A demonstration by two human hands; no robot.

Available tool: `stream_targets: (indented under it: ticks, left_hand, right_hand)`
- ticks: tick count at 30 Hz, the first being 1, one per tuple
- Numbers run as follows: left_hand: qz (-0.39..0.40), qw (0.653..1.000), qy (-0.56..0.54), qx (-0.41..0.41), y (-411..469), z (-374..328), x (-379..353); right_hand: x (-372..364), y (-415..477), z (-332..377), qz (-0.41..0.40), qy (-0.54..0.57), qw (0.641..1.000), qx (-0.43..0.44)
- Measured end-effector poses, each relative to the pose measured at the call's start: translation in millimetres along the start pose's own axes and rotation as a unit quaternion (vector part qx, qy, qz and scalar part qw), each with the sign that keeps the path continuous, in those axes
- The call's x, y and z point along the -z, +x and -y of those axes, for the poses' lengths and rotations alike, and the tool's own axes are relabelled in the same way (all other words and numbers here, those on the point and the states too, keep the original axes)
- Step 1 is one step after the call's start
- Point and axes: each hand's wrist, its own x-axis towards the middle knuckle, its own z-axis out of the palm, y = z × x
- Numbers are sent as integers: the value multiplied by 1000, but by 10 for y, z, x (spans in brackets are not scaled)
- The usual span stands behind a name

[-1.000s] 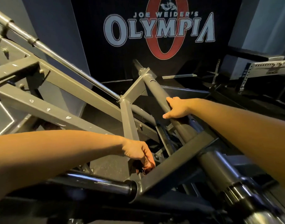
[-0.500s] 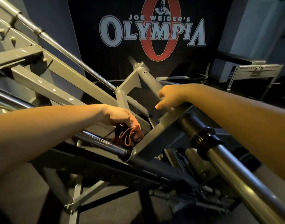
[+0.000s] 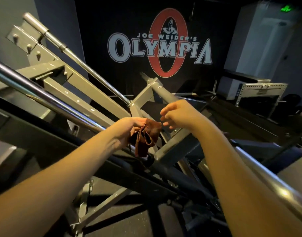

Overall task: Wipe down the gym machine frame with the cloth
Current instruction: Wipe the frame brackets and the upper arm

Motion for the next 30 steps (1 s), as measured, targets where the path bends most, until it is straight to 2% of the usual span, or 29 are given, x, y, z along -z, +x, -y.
stream_targets:
  ticks: [5, 8, 14, 19, 22, 25, 28, 30]
  left_hand:
    - [45, 997, -56, 20, -431, 246, -68]
    - [42, 995, -80, 39, -564, 544, -146]
    - [40, 987, -104, 119, -707, 1128, -397]
    - [8, 986, -94, 134, -875, 1486, -529]
    - [-1, 991, -71, 117, -953, 1838, -564]
    - [5, 997, -13, 74, -966, 2261, -662]
    - [-39, 998, 24, 50, -880, 2701, -753]
    - [-68, 995, 69, 25, -787, 2948, -820]
  right_hand:
    - [-480, -720, -480, -47, 137, 989, -30]
    - [-733, -1125, -819, -56, 212, 973, -70]
    - [-1130, -1633, -1272, -51, 230, 966, -111]
    - [-1378, -1729, -1607, -63, 247, 956, -143]
    - [-1545, -1722, -1934, -68, 240, 955, -163]
    - [-1671, -1717, -2306, -36, 253, 947, -197]
    - [-1810, -1710, -2629, -21, 246, 945, -216]
    - [-1942, -1696, -2827, -50, 244, 941, -230]
